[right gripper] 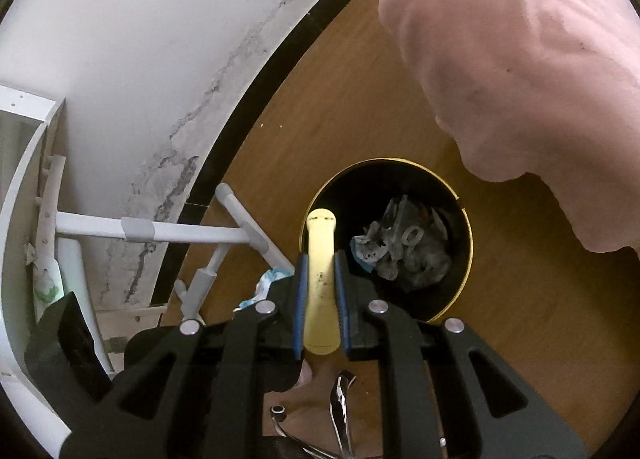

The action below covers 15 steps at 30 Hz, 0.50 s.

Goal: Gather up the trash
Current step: 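Carry the yellow tube and white-blue bag over the black bin and release both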

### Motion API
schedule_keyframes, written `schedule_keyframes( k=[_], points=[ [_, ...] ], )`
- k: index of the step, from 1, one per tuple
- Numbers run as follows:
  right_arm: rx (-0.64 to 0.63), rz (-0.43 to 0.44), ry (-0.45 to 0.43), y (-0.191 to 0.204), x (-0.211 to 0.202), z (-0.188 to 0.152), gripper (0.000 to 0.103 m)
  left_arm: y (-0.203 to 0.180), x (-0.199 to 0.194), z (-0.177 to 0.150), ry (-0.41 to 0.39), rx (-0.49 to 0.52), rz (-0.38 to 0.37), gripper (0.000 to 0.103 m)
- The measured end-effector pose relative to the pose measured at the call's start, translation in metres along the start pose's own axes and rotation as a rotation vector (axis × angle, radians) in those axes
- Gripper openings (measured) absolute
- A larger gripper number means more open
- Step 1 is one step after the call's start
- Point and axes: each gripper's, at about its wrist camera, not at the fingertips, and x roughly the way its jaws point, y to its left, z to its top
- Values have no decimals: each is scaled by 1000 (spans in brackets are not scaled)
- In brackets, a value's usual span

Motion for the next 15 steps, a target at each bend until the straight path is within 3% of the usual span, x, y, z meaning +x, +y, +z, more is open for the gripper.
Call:
schedule_keyframes(
  k=[2, 3, 4, 6, 10, 13, 15],
  points=[
    [-9, -8, -4, 1, 0, 3, 16, -1, -2, -1, -26, -11, 14, 36],
    [-10, -16, -5, 1, -1, 2, 28, -1, -4, 0, -50, -21, 12, 66],
    [-2, -28, -7, 1, -3, 2, 61, -2, -6, 0, -81, -30, 13, 92],
    [15, -45, -34, 0, -11, 3, 91, -8, -12, 1, -132, -32, 27, 94],
    [14, -126, -156, 1, -50, 9, 91, -27, -17, 1, -135, 39, 42, 94],
    [23, -274, -399, 6, -119, 10, 91, -54, -38, -3, -181, 104, -3, 94],
    [14, -380, -665, 19, -184, -3, 97, -77, -77, -6, -272, 160, -74, 94]
  ],
)
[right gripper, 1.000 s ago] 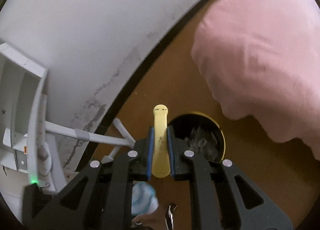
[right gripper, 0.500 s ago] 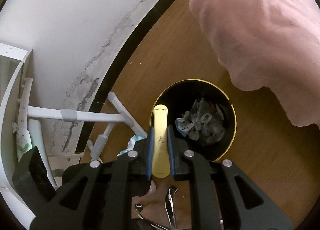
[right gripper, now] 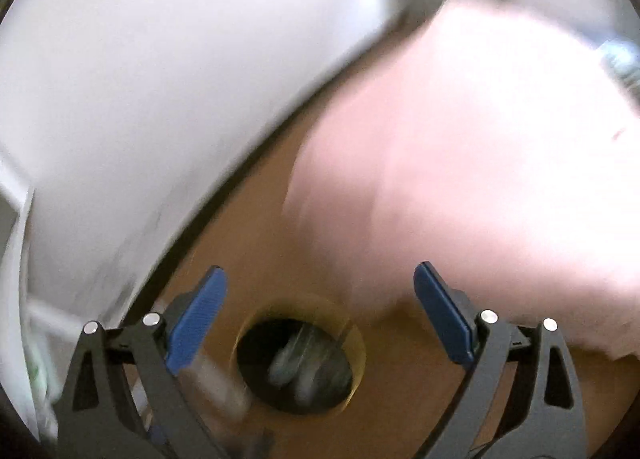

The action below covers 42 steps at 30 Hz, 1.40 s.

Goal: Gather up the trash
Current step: 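Carry the yellow tube and white-blue bag over the black bin and release both, then move both open tools back toward the desk, then grasp the pink-yellow snack box with the left tool while the right tool grasps the white cap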

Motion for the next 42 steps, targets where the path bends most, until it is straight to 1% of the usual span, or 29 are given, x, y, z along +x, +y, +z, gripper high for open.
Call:
schedule_keyframes(
  k=[1, 2, 3, 4, 5, 6, 7, 8, 10, 12, 14, 15, 16, 18, 19, 20, 21, 24, 27, 29, 30, 32, 33, 34, 35, 37, 40, 41, 42],
  points=[
    [6, -30, -96, -3, -22, 7, 97, -10, -22, 4, -55, 34, -27, 94],
    [13, -63, -215, -6, -50, 13, 97, -20, -51, 8, -128, 86, -52, 94],
    [24, -91, -312, -8, -72, 16, 97, -27, -80, 11, -199, 134, -58, 94],
    [37, -104, -362, -9, -85, 17, 97, -28, -103, 12, -253, 167, -50, 94],
    [61, -106, -402, -10, -97, 16, 97, -24, -135, 13, -324, 186, -17, 95],
    [82, -88, -424, -9, -105, 15, 97, -16, -152, 14, -355, 182, 10, 95],
    [94, -67, -434, -7, -108, 14, 97, -6, -169, 15, -385, 165, 50, 95],
    [92, -42, -432, -2, -111, 12, 97, 19, -194, 15, -426, 112, 126, 96],
    [38, 2, -405, 14, -110, 10, 97, 60, -222, 12, -449, 17, 210, 96],
    [-45, 30, -375, 37, -108, 6, 97, 121, -259, 0, -465, -130, 291, 96],
    [-96, 63, -349, 58, -108, 0, 97, 181, -294, -21, -488, -253, 376, 96],
    [-110, 97, -332, 69, -110, -2, 97, 212, -311, -33, -491, -303, 437, 96],
    [-121, 143, -316, 82, -114, -6, 97, 247, -328, -47, -494, -351, 517, 96],
    [-162, 216, -297, 108, -120, -13, 97, 299, -347, -65, -464, -418, 647, 96],
    [-190, 234, -290, 121, -123, -18, 97, 319, -352, -72, -453, -440, 683, 96],
    [-234, 251, -279, 138, -127, -24, 97, 351, -357, -80, -415, -469, 726, 96],
    [-277, 266, -268, 154, -130, -30, 97, 368, -358, -81, -388, -482, 741, 96],
    [-360, 305, -237, 196, -138, -48, 97, 423, -356, -78, -318, -482, 748, 96],
    [-403, 340, -218, 238, -143, -51, 97, 465, -346, -69, -264, -473, 727, 96],
    [-418, 365, -219, 267, -143, -47, 97, 488, -336, -65, -221, -453, 696, 96],
    [-426, 383, -220, 289, -145, -46, 97, 494, -329, -62, -206, -449, 682, 96],
    [-449, 417, -217, 328, -145, -43, 97, 508, -324, -59, -191, -453, 657, 95],
    [-466, 434, -210, 348, -144, -42, 97, 517, -321, -59, -188, -459, 645, 89],
    [-483, 449, -205, 360, -147, -44, 97, 525, -319, -61, -177, -464, 629, 76],
    [-510, 466, -199, 380, -148, -47, 97, 533, -317, -63, -166, -474, 570, 69],
    [-567, 503, -181, 420, -147, -57, 97, 539, -320, -67, -184, -464, 563, 51],
    [-614, 562, -132, 474, -143, -76, 97, 548, -337, -81, -244, -518, 543, 51],
    [-620, 580, -106, 490, -140, -82, 97, 551, -346, -85, -269, -537, 552, 51],
    [-631, 609, -57, 512, -136, -89, 97, 554, -355, -88, -290, -553, 564, 51]
  ],
)
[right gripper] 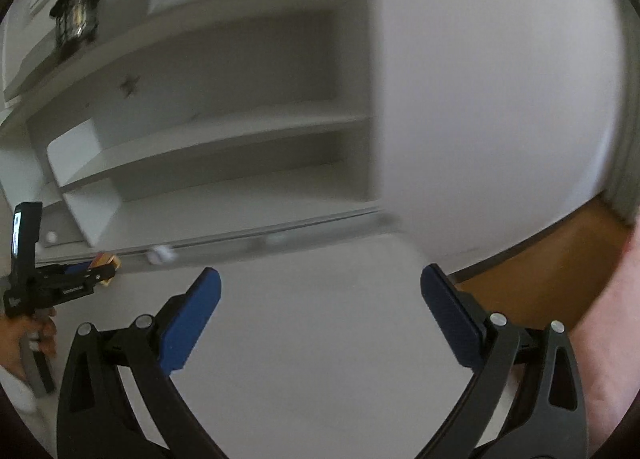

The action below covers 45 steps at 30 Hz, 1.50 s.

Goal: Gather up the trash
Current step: 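Grasp the pink-yellow snack box with the left tool while the right tool grasps the white cap, then carry the snack box and white cap over the black bin and release both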

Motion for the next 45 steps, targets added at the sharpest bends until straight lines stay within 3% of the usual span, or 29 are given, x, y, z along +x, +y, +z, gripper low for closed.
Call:
schedule_keyframes(
  k=[5, 8, 11, 14, 17, 21, 26, 31, 35, 41, 45],
  points=[
    [-128, 190, 166, 101, 78, 12, 93, 32, -12, 0, -28, -54, 54, 51],
    [-180, 234, 208, 146, 111, 16, 83, 38, -13, 5, -44, -64, 41, 51],
    [-194, 234, 266, 171, 140, 19, 65, 39, -11, 3, -34, -51, 65, 51],
    [-184, 219, 310, 184, 160, 19, 54, 48, -13, 1, -26, -90, 40, 51],
    [-174, 209, 339, 189, 172, 17, 31, 51, -14, 1, -28, -105, 33, 51],
    [-165, 224, 338, 191, 170, 16, 31, 49, -13, -1, -16, -92, 31, 51],
    [-161, 241, 290, 184, 146, 20, 31, 41, -20, 0, -58, -43, 47, 51],
    [-139, 264, 284, 159, 111, 8, 31, 27, -25, 1, -76, -8, 60, 51],
    [-86, 248, 216, 113, 63, 12, 31, -14, -54, -2, -119, 44, 63, 51],
    [54, 185, 112, 8, -31, 7, 31, -141, -94, -27, -149, 175, -108, 51],
    [187, 111, 45, -96, -104, -21, 31, -245, -118, -53, -134, 294, -275, 51]
  ],
)
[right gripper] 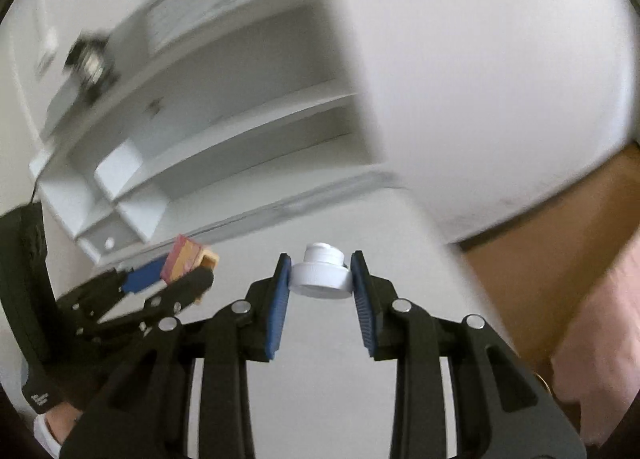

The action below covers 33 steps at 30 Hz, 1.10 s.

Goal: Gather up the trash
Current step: 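Carry the snack box and white cap over the black bin and release both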

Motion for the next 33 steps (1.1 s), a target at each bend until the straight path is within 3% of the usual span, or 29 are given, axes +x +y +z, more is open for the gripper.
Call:
schedule_keyframes(
  k=[5, 9, 12, 13, 14, 16, 18, 21, 27, 33],
  points=[
    [196, -156, -67, -136, -78, -22, 31, -136, 16, -9, 70, 154, -223, 51],
    [319, -221, 45, -232, -75, -59, 31, -225, 48, -38, 181, 266, -325, 50],
    [419, -259, 186, -296, -33, -99, 31, -277, 90, -80, 327, 315, -377, 51],
    [441, -262, 236, -314, -20, -112, 31, -296, 95, -93, 261, 414, -240, 49],
    [463, -278, 292, -333, -3, -129, 31, -307, 99, -101, 236, 481, -220, 49],
    [541, -303, 359, -362, 21, -163, 31, -325, 120, -119, 294, 514, -229, 49],
    [619, -257, 435, -384, 43, -194, 31, -337, 143, -136, 356, 507, -236, 49],
    [663, -272, 466, -409, 50, -218, 31, -360, 169, -160, 395, 553, -242, 49],
    [697, -293, 562, -429, 64, -262, 31, -373, 261, -198, 616, 471, -224, 49],
    [725, -266, 603, -434, 77, -289, 31, -375, 312, -212, 708, 483, -186, 49]
  ],
)
